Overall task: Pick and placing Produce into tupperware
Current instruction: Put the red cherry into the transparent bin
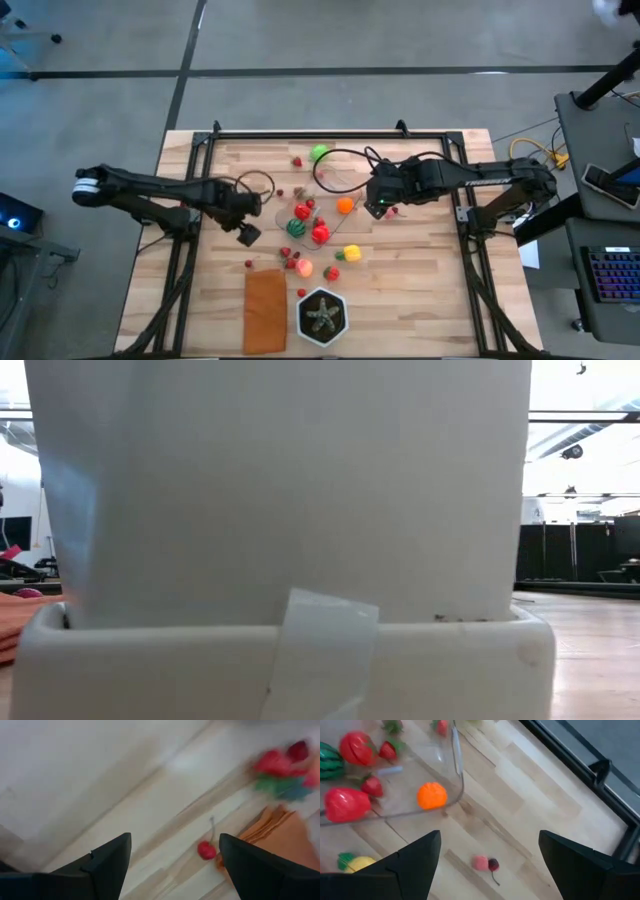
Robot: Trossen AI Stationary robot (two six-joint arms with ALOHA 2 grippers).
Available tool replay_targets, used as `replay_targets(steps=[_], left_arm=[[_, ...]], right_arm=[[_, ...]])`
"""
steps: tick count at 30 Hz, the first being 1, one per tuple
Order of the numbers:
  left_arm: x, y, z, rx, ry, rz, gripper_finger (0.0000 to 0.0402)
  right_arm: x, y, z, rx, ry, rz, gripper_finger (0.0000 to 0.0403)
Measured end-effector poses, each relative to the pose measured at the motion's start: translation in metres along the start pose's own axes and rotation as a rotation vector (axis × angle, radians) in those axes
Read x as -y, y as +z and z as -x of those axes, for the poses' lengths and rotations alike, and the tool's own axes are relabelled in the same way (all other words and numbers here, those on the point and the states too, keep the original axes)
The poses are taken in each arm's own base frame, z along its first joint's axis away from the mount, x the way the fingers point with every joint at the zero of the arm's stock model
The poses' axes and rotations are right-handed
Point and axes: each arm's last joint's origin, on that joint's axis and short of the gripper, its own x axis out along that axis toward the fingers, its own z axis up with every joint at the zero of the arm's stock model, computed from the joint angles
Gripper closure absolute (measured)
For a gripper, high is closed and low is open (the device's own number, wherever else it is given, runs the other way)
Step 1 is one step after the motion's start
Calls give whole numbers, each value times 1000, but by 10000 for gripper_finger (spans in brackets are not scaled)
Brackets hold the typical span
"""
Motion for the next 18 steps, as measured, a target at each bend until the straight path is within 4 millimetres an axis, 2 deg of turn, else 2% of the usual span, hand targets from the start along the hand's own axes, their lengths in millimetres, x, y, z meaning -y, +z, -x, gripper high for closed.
replay_targets(steps=[7, 18], left_arm=[[21, -18, -28, -16, -13, -125, 114], [42, -34, -68, -67, 92, -153, 117]], right_arm=[[6, -10, -3, -80, -20, -30, 74], [13, -22, -8, -101, -33, -79, 74]])
